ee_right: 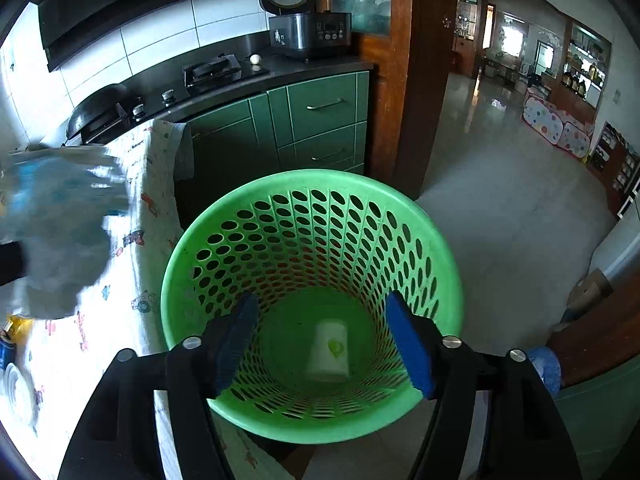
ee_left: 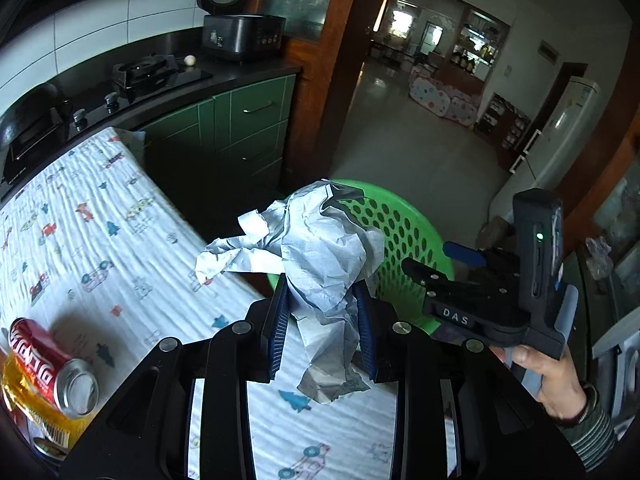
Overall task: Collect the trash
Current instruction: 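Carry the white cup into the green basket and open the right gripper, then move the foil over the green basket and open the left gripper, then grasp the blue-and-white milk can with the left gripper while the right gripper approaches the white lid, then grasp the white plastic lid with the right gripper and lift it, then drop the white lid into the green basket with the right gripper, then carry the milk can over the green basket and open the left gripper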
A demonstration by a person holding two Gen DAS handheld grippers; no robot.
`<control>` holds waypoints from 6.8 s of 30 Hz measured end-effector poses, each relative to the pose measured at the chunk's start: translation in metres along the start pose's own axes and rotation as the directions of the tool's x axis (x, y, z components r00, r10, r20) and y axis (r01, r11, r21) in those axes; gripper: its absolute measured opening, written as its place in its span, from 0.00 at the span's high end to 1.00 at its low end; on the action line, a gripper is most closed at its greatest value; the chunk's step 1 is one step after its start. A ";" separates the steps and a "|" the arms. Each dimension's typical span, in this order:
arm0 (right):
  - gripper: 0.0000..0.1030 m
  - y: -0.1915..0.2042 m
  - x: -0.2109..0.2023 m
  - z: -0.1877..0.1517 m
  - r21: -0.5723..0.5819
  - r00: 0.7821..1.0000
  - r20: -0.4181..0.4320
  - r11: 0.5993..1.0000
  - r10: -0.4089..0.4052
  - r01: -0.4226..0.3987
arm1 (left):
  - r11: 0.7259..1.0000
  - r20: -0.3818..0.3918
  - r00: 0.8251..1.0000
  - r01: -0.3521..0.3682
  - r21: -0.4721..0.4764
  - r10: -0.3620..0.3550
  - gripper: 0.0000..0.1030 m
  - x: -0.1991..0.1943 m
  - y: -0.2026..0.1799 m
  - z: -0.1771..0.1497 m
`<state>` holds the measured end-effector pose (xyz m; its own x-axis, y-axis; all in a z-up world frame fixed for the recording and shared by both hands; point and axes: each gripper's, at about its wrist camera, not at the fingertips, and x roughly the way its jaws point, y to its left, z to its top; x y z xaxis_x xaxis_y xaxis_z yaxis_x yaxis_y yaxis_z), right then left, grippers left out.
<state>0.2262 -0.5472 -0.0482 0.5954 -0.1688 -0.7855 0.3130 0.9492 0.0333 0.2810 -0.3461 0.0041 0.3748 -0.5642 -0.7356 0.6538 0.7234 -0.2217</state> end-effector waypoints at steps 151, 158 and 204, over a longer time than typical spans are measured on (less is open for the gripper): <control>0.13 0.292 -0.089 -0.118 -0.421 0.913 -0.164 0.811 0.373 -0.406 | 0.941 0.019 0.944 -0.328 -0.078 0.330 0.35 -0.200 0.159 -0.160; 0.13 0.224 -0.090 -0.082 -0.339 0.949 -0.090 0.887 0.302 -0.314 | 0.958 0.016 0.958 -0.285 -0.029 0.286 0.35 -0.174 0.132 -0.137; 0.09 -0.016 -0.031 -0.025 -0.044 0.999 0.000 0.998 0.054 -0.054 | 0.991 -0.076 0.993 -0.083 0.105 0.091 0.35 0.012 0.000 0.018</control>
<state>0.1846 -0.5511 -0.0400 0.6115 -0.1173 -0.7825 0.2476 0.9677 0.0485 0.2974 -0.3602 0.0071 0.3813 -0.4641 -0.7995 0.6862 0.7216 -0.0916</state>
